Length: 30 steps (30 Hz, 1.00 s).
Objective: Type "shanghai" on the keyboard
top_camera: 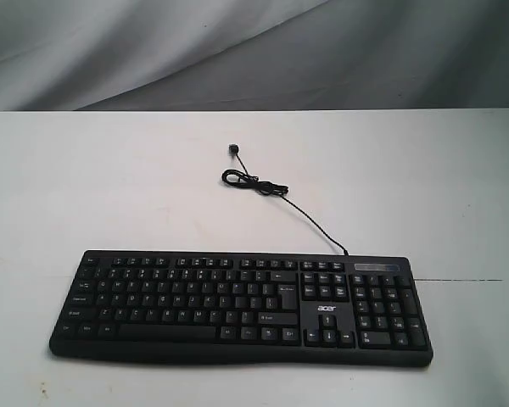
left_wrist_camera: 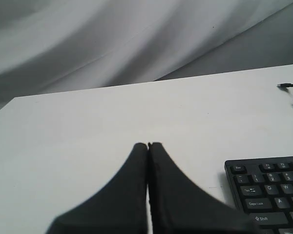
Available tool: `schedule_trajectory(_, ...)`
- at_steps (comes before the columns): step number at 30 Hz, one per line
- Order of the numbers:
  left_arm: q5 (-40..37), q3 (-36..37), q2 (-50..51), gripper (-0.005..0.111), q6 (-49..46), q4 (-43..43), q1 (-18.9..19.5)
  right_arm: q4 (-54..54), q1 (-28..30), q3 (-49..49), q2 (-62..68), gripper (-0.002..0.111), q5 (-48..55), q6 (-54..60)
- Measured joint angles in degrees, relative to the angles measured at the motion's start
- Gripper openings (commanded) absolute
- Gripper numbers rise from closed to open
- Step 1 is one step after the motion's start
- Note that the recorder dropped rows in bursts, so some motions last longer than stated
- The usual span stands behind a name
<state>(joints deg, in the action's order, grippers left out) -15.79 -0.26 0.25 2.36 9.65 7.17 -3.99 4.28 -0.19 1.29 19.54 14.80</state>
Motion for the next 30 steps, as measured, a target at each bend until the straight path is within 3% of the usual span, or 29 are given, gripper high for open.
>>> schedule_trajectory(30,0.00,0.00,0.00,0.000,0.00,0.00,0.00,0.00,0.00,-1.22,0.00,0.000,1.97,0.00)
